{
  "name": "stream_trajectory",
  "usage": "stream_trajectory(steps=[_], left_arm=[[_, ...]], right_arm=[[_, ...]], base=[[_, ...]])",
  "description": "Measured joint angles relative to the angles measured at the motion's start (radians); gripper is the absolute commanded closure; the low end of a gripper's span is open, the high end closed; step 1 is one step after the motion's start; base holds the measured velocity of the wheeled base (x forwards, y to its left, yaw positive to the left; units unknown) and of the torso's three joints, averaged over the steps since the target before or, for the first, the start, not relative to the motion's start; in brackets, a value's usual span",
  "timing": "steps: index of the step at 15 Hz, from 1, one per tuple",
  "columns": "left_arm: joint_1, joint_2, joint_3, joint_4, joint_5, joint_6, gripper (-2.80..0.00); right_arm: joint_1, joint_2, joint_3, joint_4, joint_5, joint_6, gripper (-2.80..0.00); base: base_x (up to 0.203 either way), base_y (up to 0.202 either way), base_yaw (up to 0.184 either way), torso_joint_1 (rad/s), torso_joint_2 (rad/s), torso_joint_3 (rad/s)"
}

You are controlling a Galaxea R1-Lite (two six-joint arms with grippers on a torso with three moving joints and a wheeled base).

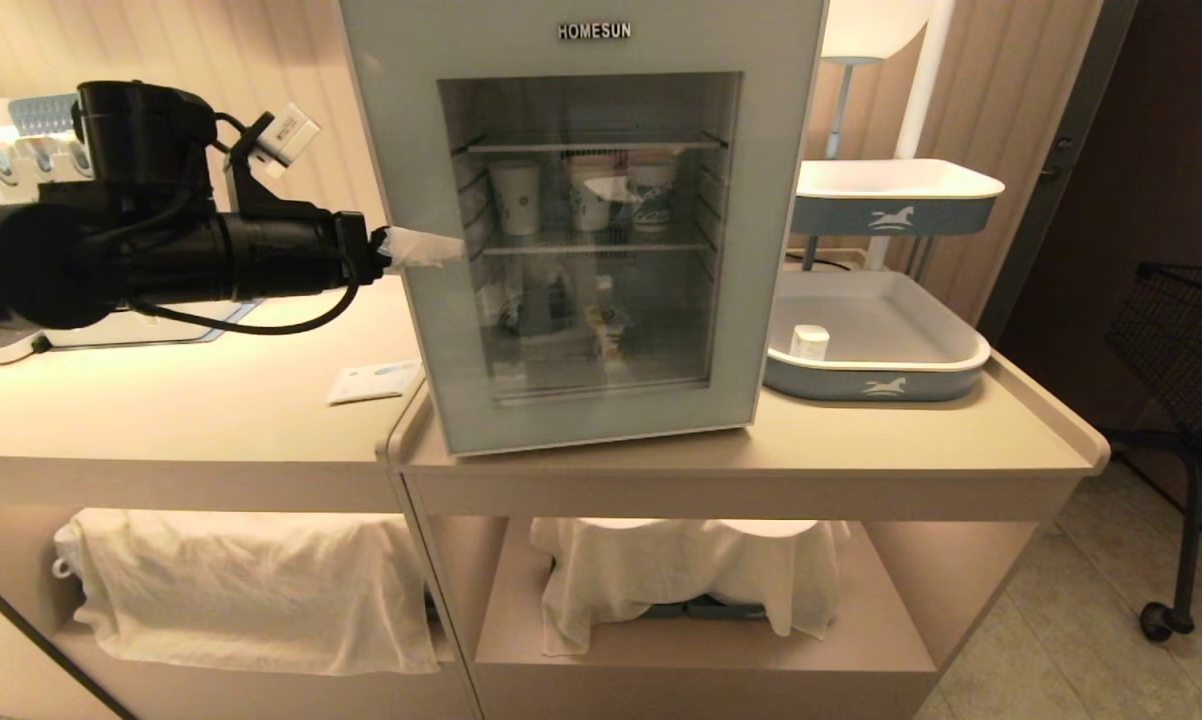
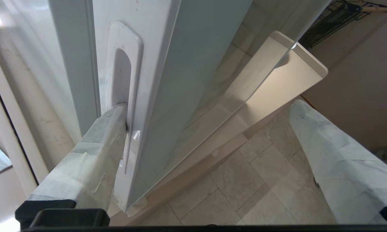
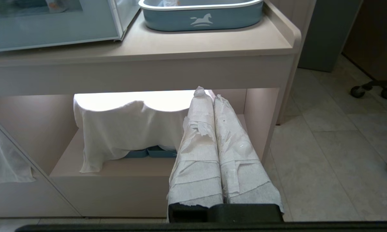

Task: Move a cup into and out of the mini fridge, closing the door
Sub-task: Open the freezer door

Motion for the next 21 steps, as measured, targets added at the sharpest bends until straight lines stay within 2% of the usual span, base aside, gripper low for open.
stream_trajectory(steps=[15,21], left_arm=[[0.012,-0.27,0.269,0.009,0.021,0.005,-2.8],[0.065,-0.385,0.397,0.016,0.105,0.014,-2.8]], right_arm=[[0.0,0.0,0.0,0.0,0.0,0.0,0.0],[0.0,0.0,0.0,0.0,0.0,0.0,0.0]], base=[[0.0,0.0,0.0,0.0,0.0,0.0],[0.0,0.0,0.0,0.0,0.0,0.0]])
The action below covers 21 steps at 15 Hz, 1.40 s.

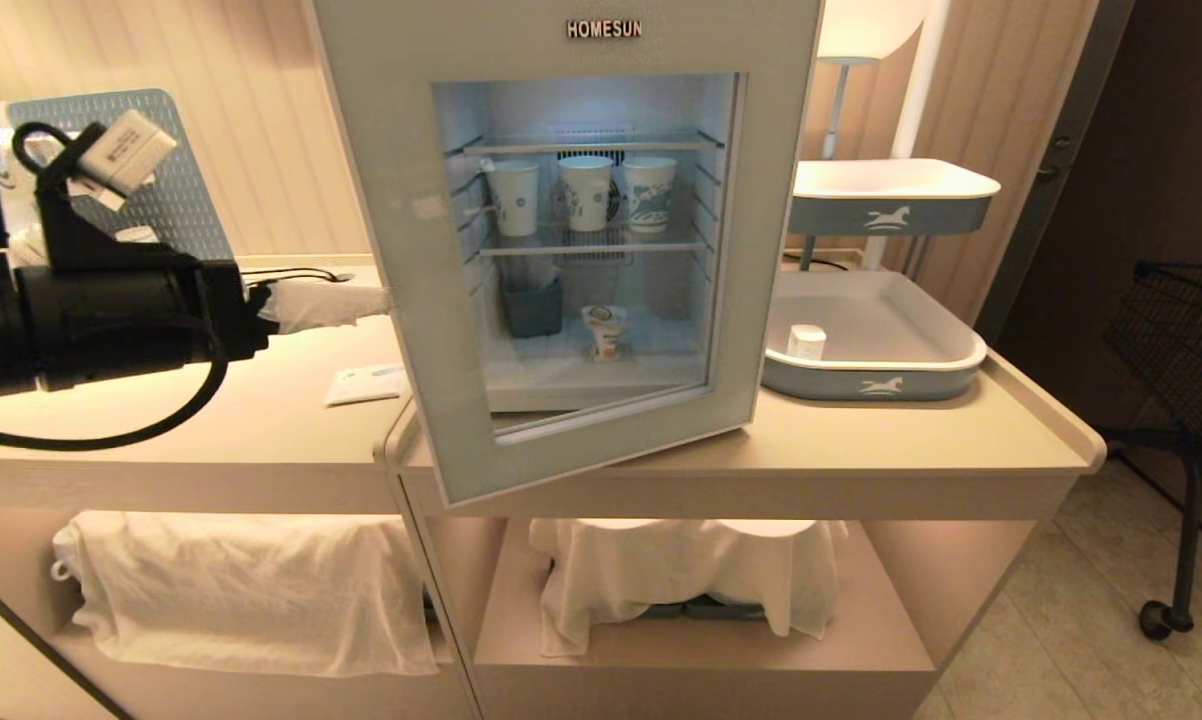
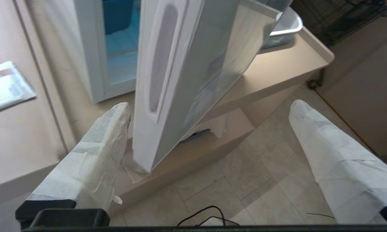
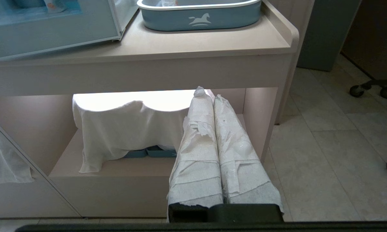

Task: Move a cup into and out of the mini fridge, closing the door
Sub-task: Open the freezer door

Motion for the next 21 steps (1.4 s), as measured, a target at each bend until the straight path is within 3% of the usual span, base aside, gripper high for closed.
stream_trajectory(steps=[1,2,8,10,14,17,21], left_arm=[[0.008,-0.016,0.014,0.0,0.008,0.004,-2.26],[0.014,-0.031,0.026,0.0,0.021,0.007,0.0],[0.023,-0.083,0.051,0.076,0.137,0.112,0.0],[0.024,-0.087,0.047,0.077,0.154,0.119,0.0],[0.033,-0.053,0.022,0.083,0.254,0.186,0.0],[0.046,0.009,-0.041,0.095,0.34,0.19,0.0],[0.049,0.111,-0.141,0.092,0.353,0.158,0.0]], right_arm=[[0.0,0.0,0.0,0.0,0.0,0.0,0.0],[0.0,0.0,0.0,0.0,0.0,0.0,0.0],[0.0,0.0,0.0,0.0,-0.001,0.0,0.0],[0.0,0.0,0.0,0.0,0.0,0.0,0.0],[0.0,0.0,0.0,0.0,0.0,0.0,0.0],[0.0,0.0,0.0,0.0,0.0,0.0,0.0],[0.0,0.0,0.0,0.0,0.0,0.0,0.0]], base=[[0.0,0.0,0.0,0.0,0.0,0.0],[0.0,0.0,0.0,0.0,0.0,0.0],[0.0,0.0,0.0,0.0,0.0,0.0],[0.0,0.0,0.0,0.0,0.0,0.0],[0.0,0.0,0.0,0.0,0.0,0.0],[0.0,0.0,0.0,0.0,0.0,0.0],[0.0,0.0,0.0,0.0,0.0,0.0]])
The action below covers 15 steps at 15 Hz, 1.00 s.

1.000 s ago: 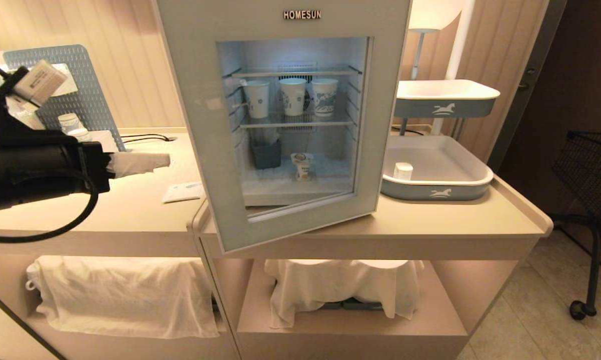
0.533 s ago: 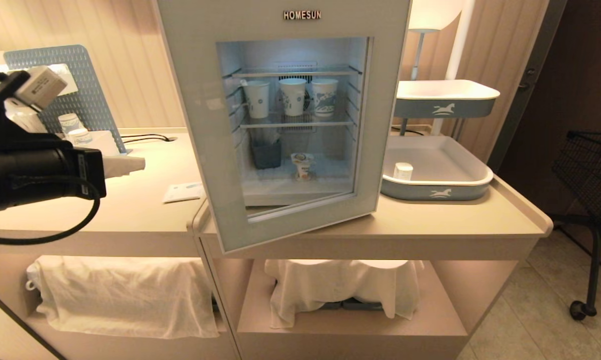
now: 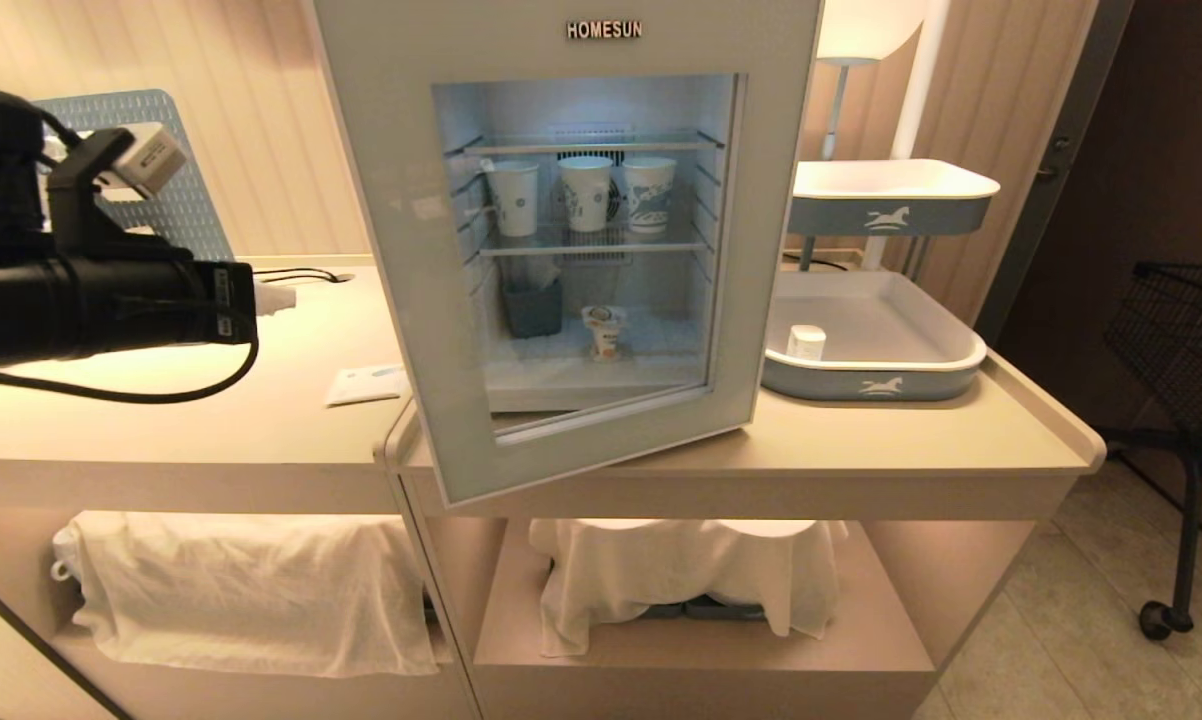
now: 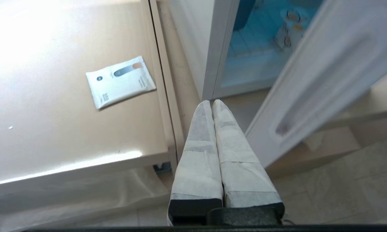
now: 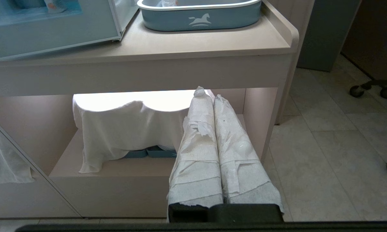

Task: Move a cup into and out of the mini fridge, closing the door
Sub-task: Open the freezer door

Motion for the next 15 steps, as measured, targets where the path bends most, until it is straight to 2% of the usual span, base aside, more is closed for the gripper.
stream_trajectory(steps=[4,9,12,15], left_arm=[[-0.015,0.119,-0.145,-0.01,0.0,-0.112,0.0],[-0.029,0.207,-0.225,-0.02,0.0,-0.139,0.0],[-0.04,0.235,-0.241,-0.06,0.0,-0.204,0.0],[-0.057,0.247,-0.254,-0.066,0.0,-0.217,0.0]], right_arm=[[0.0,0.0,0.0,0.0,0.0,0.0,0.0],[0.0,0.0,0.0,0.0,0.0,0.0,0.0],[0.0,0.0,0.0,0.0,0.0,0.0,0.0],[0.0,0.0,0.0,0.0,0.0,0.0,0.0]], base=[[0.0,0.0,0.0,0.0,0.0,0.0],[0.0,0.0,0.0,0.0,0.0,0.0],[0.0,0.0,0.0,0.0,0.0,0.0],[0.0,0.0,0.0,0.0,0.0,0.0]])
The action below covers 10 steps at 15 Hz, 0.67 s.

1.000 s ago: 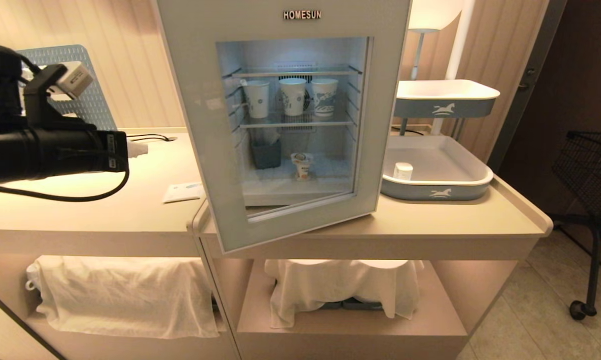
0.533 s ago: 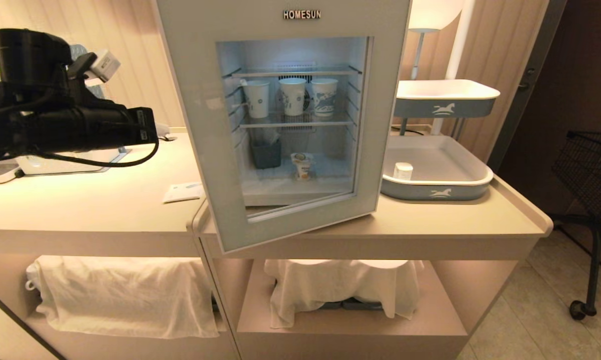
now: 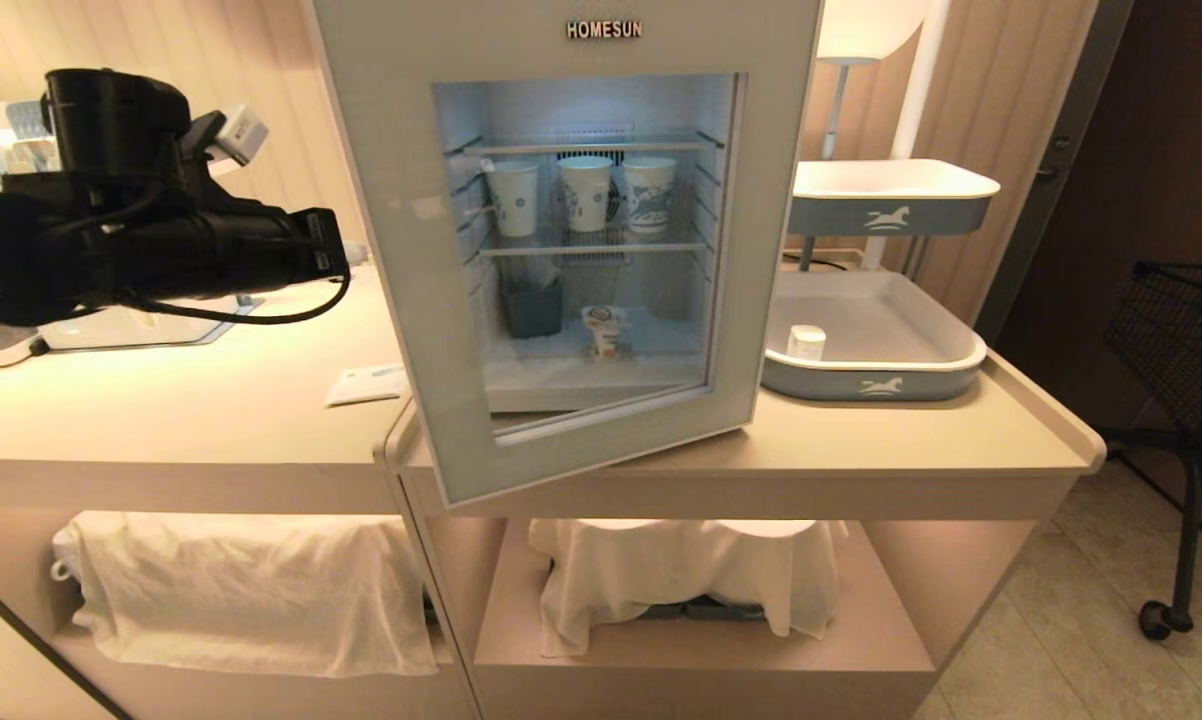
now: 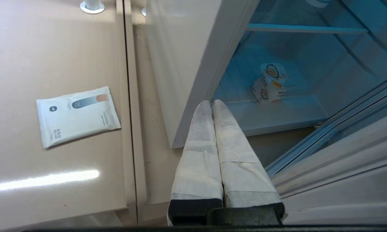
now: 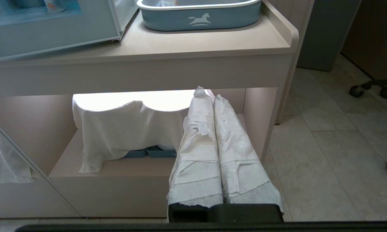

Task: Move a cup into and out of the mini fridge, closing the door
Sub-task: Open the freezer door

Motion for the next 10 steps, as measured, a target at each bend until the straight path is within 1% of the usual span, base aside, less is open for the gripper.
stream_trajectory(steps=[1,4,10], left_arm=[[-0.005,0.002,-0.003,-0.005,-0.001,-0.003,0.0],[-0.022,0.005,-0.011,-0.031,-0.001,-0.045,0.0],[-0.05,-0.004,-0.005,-0.037,-0.001,-0.049,0.0]], right_arm=[[0.0,0.0,0.0,0.0,0.0,0.0,0.0],[0.0,0.0,0.0,0.0,0.0,0.0,0.0],[0.0,0.0,0.0,0.0,0.0,0.0,0.0]], base=[[0.0,0.0,0.0,0.0,0.0,0.0],[0.0,0.0,0.0,0.0,0.0,0.0],[0.0,0.0,0.0,0.0,0.0,0.0]])
